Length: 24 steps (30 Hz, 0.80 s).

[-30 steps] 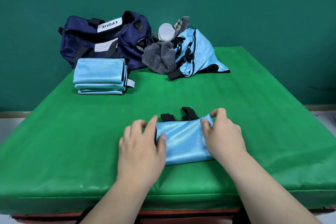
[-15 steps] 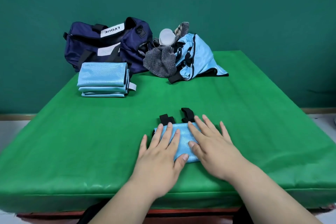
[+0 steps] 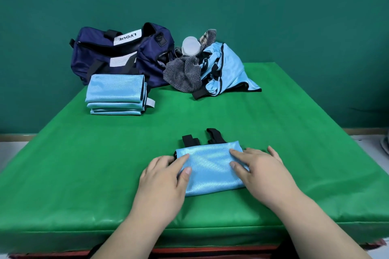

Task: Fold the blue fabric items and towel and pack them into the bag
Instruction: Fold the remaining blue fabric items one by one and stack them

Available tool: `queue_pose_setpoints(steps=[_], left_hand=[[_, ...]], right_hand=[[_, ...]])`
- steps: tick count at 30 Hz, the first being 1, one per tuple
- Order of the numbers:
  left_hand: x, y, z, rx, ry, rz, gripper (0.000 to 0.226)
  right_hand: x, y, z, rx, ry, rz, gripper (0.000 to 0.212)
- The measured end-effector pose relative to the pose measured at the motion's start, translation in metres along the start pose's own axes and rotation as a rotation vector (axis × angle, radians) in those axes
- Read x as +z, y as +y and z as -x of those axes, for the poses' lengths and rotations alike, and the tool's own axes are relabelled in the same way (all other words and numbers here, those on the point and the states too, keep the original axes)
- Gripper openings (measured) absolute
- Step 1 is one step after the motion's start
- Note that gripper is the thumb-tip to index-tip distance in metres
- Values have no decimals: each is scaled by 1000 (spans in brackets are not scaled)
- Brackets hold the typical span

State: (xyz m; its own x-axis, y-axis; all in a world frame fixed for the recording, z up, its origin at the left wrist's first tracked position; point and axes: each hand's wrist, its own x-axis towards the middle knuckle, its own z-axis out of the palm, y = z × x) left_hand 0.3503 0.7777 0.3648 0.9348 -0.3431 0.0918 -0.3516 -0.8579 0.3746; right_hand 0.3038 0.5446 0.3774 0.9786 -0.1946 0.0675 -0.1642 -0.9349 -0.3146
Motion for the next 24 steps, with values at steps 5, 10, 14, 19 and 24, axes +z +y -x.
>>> queue_pose_setpoints(steps=[5,10,14,19,24], left_hand=[[0,2,-4,-73,30,97,46],[-2,3,-4,-91,12,209,51],[-2,2,1,-60,54,328,50],[-9,-1,4,-64,84,494,50],[-15,2,5,-97,19,329,40]], right_hand=[[5,-1,-5,55,41,-146,40],[2,-3,0,65,96,-332,37],[3,-3,7,113,158,-551,33],[0,-1,11,169,157,-834,30],[3,-4,14,164,148,-815,35]])
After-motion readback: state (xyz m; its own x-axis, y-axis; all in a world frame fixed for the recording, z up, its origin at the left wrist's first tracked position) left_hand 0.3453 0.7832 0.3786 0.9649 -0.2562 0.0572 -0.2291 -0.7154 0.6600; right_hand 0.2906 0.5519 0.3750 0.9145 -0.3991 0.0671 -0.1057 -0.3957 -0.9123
